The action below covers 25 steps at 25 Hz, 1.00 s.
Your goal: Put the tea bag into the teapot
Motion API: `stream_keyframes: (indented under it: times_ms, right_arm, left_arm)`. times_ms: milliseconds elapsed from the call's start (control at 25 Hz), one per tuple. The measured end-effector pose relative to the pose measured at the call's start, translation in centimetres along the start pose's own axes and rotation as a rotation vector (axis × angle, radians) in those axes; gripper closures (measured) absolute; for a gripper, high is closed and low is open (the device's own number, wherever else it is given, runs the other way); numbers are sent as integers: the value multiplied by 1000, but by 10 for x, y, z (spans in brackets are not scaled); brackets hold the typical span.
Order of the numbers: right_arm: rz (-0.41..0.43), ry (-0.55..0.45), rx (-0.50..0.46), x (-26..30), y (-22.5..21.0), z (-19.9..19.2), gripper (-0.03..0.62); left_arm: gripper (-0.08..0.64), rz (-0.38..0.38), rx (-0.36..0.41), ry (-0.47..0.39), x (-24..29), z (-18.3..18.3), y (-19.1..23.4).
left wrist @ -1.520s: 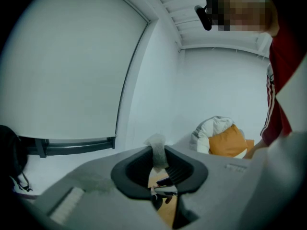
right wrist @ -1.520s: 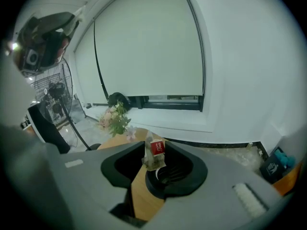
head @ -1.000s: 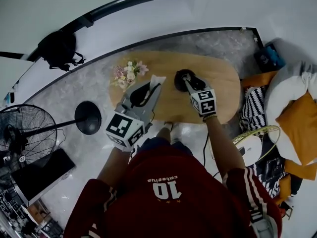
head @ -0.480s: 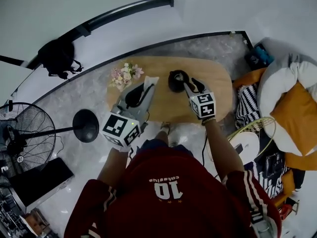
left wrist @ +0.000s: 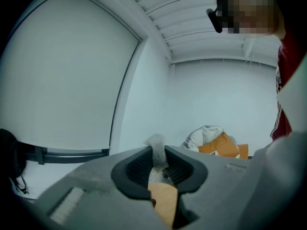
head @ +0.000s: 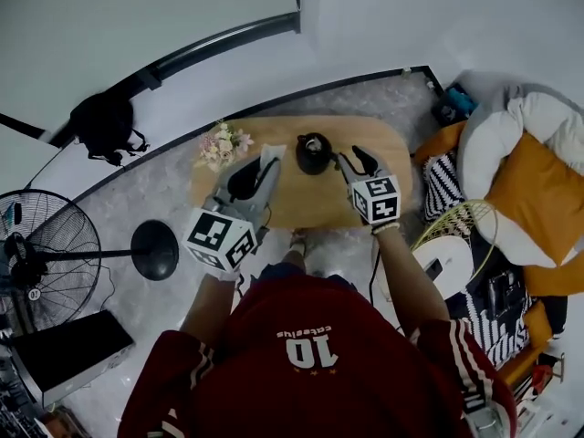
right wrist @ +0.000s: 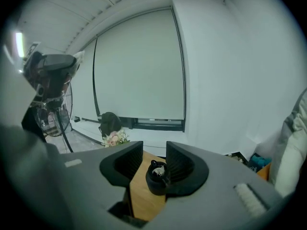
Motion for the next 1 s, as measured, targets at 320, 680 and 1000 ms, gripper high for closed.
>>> stream_keyframes:
  times_ms: [320,680,1000]
  right_arm:
    - [-50,-92,31,-62,-3,17,443]
    - [-59,-251,116,-140,7,62,443]
    - [-19,-317,147,-200,55,96,443]
  left_arm:
    - [489,-1,17,-14,-29,8,-36]
    - [489,-21,32,-45,-52,24,-58]
    - [489,-27,36,-63,-71,28,-76]
Point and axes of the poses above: the fingertips, and each gripper's own axes: x forward along the fingers, y to its left, z out of its top, the point moved 4 cm from there along -x, backward along the fingers, and after that the axes turned 3 degrees about x, right-handed, at the moved point
